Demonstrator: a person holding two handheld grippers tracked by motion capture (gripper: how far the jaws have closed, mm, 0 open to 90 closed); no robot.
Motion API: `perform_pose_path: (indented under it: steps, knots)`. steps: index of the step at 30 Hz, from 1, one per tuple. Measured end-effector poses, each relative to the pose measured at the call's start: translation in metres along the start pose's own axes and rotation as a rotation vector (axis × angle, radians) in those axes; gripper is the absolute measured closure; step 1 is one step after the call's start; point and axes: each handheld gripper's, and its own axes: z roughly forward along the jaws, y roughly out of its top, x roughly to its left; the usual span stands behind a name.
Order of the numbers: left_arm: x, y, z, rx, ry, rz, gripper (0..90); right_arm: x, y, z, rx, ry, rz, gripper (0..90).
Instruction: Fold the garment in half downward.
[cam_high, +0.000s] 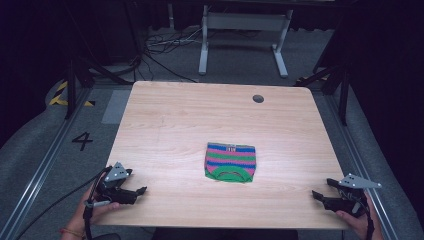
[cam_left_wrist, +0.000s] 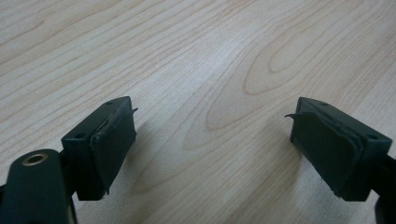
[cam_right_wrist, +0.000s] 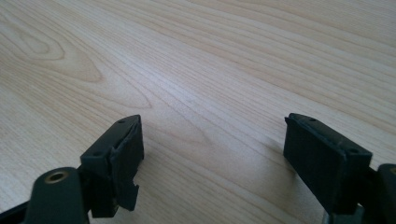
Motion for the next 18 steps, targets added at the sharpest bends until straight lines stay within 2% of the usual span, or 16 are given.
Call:
perform_pose_path:
  steps: [18]
  knots:
    - [-0.0013,0.0023,0.0024,0.008,0.009,-0.012,10.8,0.0001,0.0002,0.0004,0.005,-0.008,0.006,18.5]
